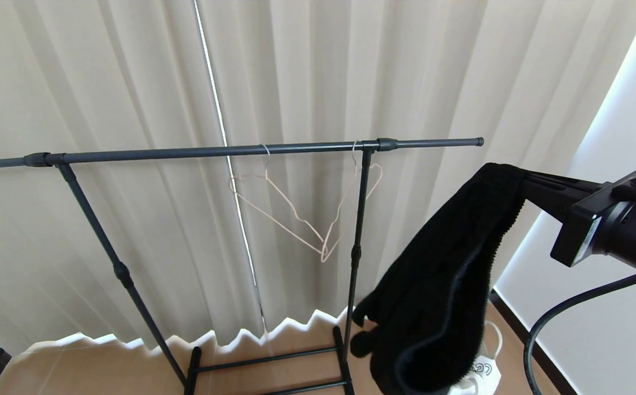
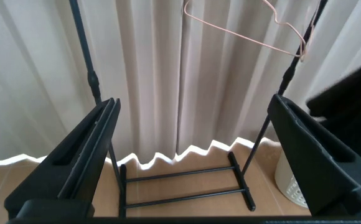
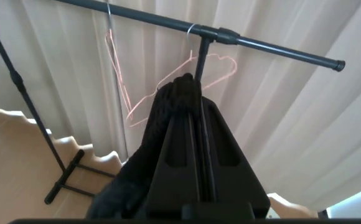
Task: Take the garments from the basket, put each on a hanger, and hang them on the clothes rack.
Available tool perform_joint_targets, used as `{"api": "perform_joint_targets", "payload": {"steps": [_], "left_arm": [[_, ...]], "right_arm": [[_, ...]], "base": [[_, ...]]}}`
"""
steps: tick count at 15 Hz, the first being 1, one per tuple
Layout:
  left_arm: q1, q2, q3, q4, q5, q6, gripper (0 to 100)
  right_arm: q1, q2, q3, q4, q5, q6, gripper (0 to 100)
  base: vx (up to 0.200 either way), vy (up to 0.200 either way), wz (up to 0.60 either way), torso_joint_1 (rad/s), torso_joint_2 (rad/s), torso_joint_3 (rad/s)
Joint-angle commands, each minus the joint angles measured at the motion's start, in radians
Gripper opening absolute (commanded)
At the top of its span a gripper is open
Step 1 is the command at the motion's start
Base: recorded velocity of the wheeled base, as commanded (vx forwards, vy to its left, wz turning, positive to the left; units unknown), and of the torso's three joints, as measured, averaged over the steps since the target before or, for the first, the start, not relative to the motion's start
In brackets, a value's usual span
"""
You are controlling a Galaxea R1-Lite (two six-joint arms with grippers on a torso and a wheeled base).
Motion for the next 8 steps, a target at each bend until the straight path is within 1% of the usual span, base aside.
{"api": "perform_joint_targets", "payload": {"steps": [1, 2, 8], "left_arm": [[0.0, 0.0, 0.0, 0.0, 0.001, -0.001, 100], [0.0, 0.0, 0.0, 0.0, 0.001, -0.001, 100], [0.0, 0.0, 0.0, 0.0, 0.002, -0.002, 100]], "right_arm": [[0.0, 0.003, 0.001, 0.001, 0.0, -0.007, 0], [0.0, 0.003, 0.009, 0.001, 0.0, -0.013, 0], [0.0, 0.001, 0.022, -0.025, 0.0, -0.016, 0]], "base": [[0.0, 0.0, 0.6, 0.002, -0.02, 0.007], [0.0, 0.0, 0.6, 0.022, 0.0, 0.002], [0.0, 0.0, 0.0, 0.0, 0.0, 0.0]]}}
